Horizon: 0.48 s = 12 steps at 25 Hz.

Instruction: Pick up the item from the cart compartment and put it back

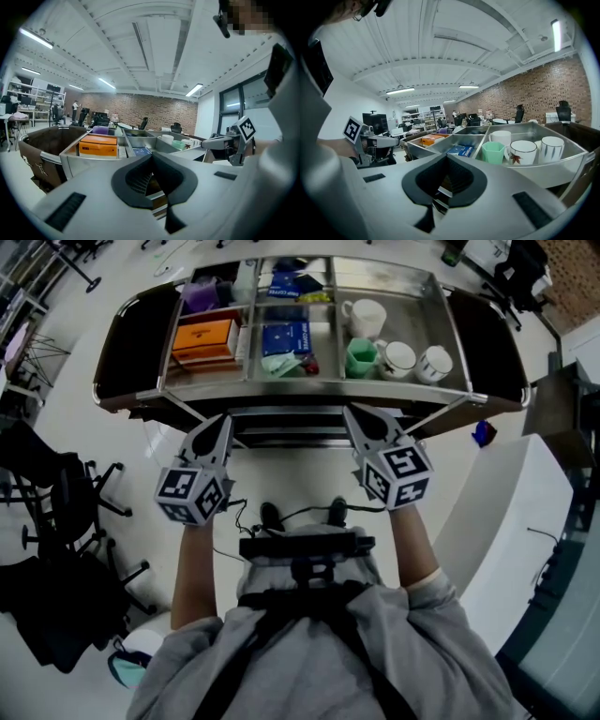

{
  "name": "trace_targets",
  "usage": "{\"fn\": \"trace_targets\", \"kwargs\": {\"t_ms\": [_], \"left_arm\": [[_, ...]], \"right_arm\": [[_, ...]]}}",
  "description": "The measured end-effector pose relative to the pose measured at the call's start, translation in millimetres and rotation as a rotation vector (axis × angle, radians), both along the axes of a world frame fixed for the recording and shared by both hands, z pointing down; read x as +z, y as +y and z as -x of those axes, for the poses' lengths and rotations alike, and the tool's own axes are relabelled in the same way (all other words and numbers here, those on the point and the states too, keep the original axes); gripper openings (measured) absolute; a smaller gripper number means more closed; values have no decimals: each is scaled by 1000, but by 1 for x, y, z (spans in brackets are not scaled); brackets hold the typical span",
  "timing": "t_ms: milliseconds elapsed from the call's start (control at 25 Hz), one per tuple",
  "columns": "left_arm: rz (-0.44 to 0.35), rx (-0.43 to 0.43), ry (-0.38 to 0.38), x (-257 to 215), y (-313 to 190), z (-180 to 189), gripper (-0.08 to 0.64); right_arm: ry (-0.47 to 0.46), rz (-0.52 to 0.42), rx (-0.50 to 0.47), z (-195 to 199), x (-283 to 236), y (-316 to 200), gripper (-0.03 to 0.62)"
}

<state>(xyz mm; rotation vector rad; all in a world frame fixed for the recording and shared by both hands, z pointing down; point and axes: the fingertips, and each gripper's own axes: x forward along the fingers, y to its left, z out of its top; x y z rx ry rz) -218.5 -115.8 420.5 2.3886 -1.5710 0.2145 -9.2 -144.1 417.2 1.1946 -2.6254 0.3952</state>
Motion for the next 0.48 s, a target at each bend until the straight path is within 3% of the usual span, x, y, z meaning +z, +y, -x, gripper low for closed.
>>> {"fn": "trace_targets", "kwargs": {"t_ms": [480], "left_arm": [[10,15,8,9,6,-1,6]], "right_arm": [[-2,-9,-1,-2,-3,-3,9]]}}
